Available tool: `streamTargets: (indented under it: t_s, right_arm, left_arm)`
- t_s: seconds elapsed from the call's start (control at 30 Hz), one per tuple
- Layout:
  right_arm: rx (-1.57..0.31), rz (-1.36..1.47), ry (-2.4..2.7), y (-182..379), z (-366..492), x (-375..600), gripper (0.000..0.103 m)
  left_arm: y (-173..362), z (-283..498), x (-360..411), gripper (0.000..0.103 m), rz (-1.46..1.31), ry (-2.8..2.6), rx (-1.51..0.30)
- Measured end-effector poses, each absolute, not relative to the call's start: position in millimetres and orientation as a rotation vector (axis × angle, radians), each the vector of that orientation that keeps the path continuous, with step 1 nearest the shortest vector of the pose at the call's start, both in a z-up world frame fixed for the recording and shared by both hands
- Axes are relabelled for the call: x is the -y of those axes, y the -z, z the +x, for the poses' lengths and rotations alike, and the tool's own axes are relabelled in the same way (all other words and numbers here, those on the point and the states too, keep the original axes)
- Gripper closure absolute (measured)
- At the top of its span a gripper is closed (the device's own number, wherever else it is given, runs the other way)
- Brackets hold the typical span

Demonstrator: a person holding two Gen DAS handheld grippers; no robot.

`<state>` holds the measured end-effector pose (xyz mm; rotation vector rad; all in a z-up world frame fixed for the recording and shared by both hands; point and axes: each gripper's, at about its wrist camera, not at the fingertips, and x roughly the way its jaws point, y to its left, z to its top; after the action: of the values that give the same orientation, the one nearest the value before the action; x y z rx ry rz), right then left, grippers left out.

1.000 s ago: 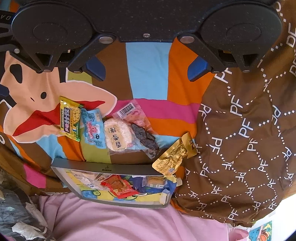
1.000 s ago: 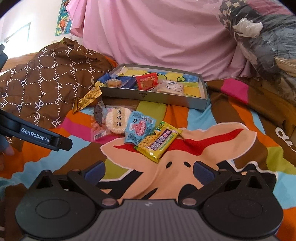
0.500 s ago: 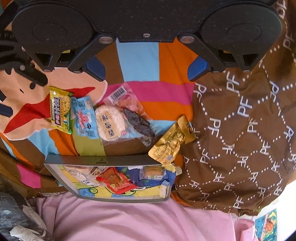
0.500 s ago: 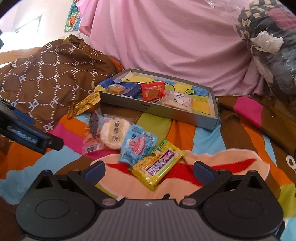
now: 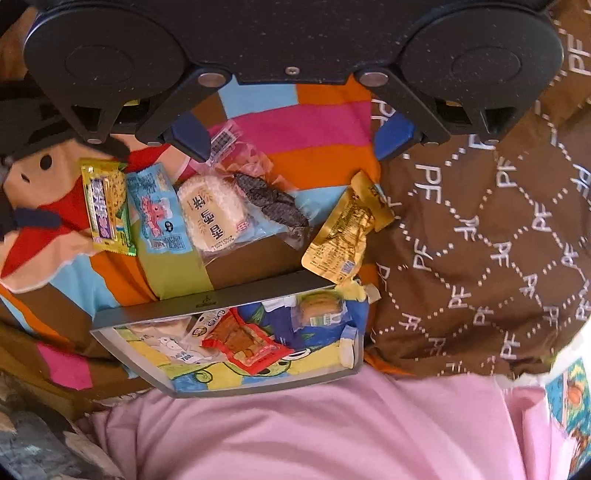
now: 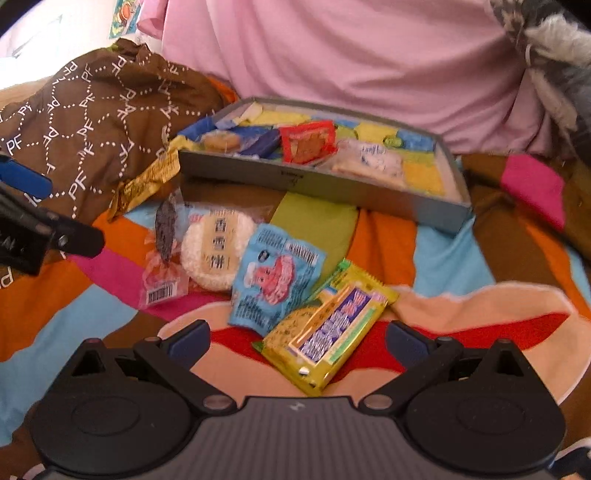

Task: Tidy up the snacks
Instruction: 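Move the right tool to the yellow-green snack bar while the left reaches the dried-meat packet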

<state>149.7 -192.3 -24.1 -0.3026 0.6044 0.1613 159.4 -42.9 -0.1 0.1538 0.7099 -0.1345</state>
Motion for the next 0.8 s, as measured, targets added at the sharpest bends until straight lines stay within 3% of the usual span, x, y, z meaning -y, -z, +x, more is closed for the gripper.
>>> streamTargets:
  t_s: [0.43,0.57,0.63,0.8]
  right_arm:
    - [-0.620,-0.112,-0.169,33.0,170.3,222.0,0.003]
    - [-0.619,-0.094,-0.180,34.5,172.5,225.4,0.010]
    - [-0.621,-0.080,-0.189,35.3,173.1,227.3,0.013]
    - [-0.636,-0.059,-0.199,37.0,175.7,229.3,0.029]
  left_arm:
    - [26.8,212.6,54.2,0.008,-0.048,0.130,-0.758]
    - [36.2,228.1,61.6,0.010,-0.076,0.144,-0.771]
    - [43.0,234.4,63.6,0.016,-0.080,0.162,-0.794]
    - [55.4,234.1,59.8,0.024,-0.132,0.176,-0.827]
